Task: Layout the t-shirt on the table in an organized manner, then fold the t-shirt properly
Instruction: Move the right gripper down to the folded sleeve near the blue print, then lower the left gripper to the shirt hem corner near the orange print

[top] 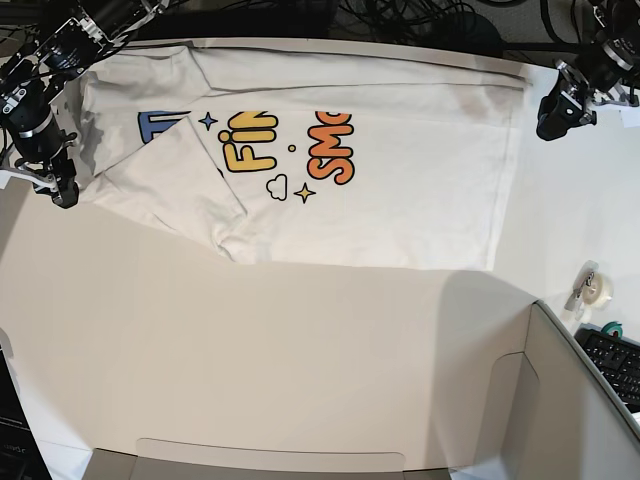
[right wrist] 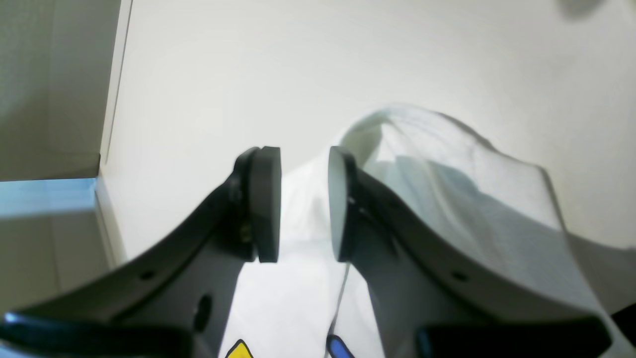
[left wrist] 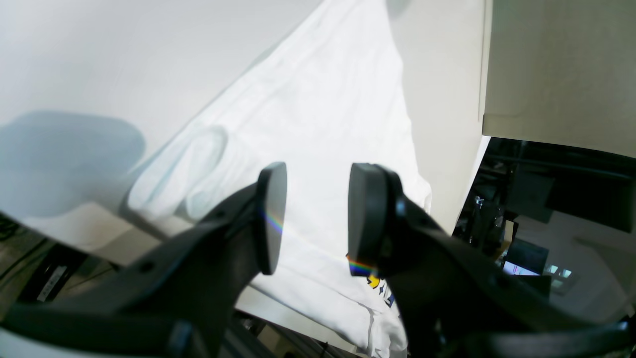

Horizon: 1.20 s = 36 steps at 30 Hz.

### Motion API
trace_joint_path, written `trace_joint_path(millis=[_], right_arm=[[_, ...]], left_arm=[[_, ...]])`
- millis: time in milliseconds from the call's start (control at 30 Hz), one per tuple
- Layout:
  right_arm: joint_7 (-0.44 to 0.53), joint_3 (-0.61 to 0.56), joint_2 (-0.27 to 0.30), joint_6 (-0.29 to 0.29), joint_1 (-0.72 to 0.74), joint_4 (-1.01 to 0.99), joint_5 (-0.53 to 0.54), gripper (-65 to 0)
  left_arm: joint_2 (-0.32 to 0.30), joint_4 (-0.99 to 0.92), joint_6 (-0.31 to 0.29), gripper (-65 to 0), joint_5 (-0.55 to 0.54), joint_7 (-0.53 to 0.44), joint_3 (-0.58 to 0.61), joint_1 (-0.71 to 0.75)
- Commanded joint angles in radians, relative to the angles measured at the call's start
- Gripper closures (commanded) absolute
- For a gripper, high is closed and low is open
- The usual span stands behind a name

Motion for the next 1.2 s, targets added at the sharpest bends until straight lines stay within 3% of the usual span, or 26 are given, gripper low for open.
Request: trace_joint_path(millis=[0, 1100, 1167], right_arm=[[0.009, 0.0, 0.014, 0.008, 0.019, 0.017, 0.017, -16.0], [0.012, -0.096, 0.014, 0.017, 0.04, -0.173, 0.017, -15.9], [0.012, -0.116, 0.014, 0.017, 0.04, -0.172, 0.017, -11.0]], left_arm=[[-0.016, 0.014, 0.021, -21.6, -0.053, 0.02, -0.005, 0.0], [-0.016, 0.013, 0.021, -21.5, -0.053, 0.022, -0.005, -0.022], [-0.016, 0.013, 0.021, -21.4, -0.053, 0.022, -0.005, -0.022]])
